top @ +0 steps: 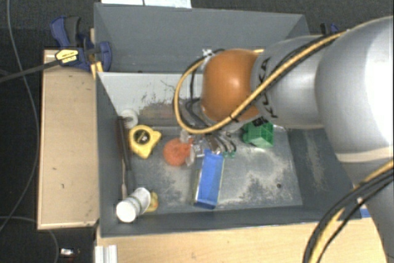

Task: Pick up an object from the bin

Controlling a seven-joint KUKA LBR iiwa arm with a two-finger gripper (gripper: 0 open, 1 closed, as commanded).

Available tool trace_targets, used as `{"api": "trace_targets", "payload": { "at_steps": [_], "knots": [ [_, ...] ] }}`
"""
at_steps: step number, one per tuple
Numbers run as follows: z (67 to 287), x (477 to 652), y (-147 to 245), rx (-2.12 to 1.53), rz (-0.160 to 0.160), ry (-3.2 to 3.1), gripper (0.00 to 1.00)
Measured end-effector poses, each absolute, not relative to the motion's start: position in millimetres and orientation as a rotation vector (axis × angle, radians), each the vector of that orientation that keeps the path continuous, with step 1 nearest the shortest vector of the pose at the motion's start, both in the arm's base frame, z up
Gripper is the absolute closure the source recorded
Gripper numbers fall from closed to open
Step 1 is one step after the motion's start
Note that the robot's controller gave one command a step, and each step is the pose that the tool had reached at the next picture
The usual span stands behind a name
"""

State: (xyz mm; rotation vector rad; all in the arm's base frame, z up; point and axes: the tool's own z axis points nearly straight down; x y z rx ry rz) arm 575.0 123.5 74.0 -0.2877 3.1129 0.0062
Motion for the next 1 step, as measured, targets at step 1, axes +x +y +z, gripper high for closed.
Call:
{"api": "trace_targets", "payload": {
  "at_steps": [1],
  "knots": [
    [122.7,576.7,131.4,-0.266,0.005,3.121,1.0]
  ]
}}
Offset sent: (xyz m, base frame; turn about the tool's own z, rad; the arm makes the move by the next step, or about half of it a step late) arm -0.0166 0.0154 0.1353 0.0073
